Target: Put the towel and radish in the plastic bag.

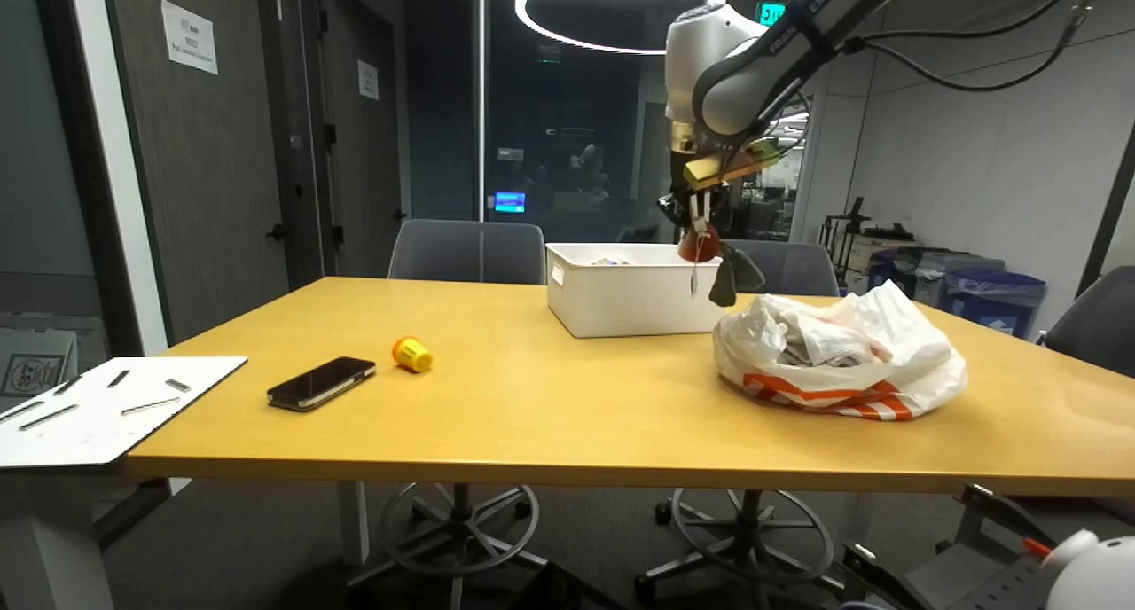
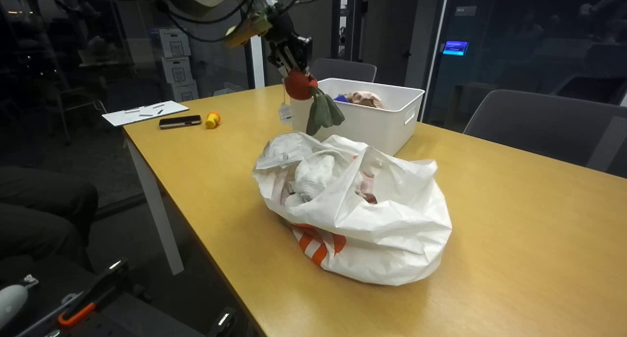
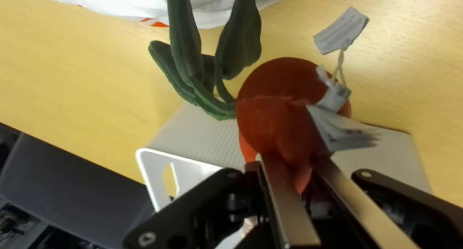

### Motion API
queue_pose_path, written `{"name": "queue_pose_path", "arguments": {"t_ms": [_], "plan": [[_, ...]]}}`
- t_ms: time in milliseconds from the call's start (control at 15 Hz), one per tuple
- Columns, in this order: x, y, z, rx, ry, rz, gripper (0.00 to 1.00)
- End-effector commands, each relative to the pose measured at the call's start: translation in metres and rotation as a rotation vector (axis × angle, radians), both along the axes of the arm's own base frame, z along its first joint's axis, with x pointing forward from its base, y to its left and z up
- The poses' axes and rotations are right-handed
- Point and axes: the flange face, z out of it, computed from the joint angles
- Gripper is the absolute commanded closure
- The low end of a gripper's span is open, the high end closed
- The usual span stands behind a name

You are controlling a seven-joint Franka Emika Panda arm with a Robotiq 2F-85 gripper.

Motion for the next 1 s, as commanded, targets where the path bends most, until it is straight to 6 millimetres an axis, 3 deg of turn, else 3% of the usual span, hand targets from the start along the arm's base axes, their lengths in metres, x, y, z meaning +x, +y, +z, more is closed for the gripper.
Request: {"name": "queue_pose_path", "arguments": {"t_ms": [0, 200, 467, 733, 933], "plan": [[-0.061, -0.004, 0.045, -0.049, -0.121, -0.146, 0.97], [-0.115, -0.004, 0.061, -0.119, -0.204, -0.307, 0.97], [-0.188, -0.022, 0.04, -0.104, -0.201, -0.508, 0.97], [-0.209, -0.038, 0.009, -0.096, -0.171, -0.466, 0.97], [-0.204, -0.054, -0.007, -0.072, -0.146, -0.41, 0.97]]}}
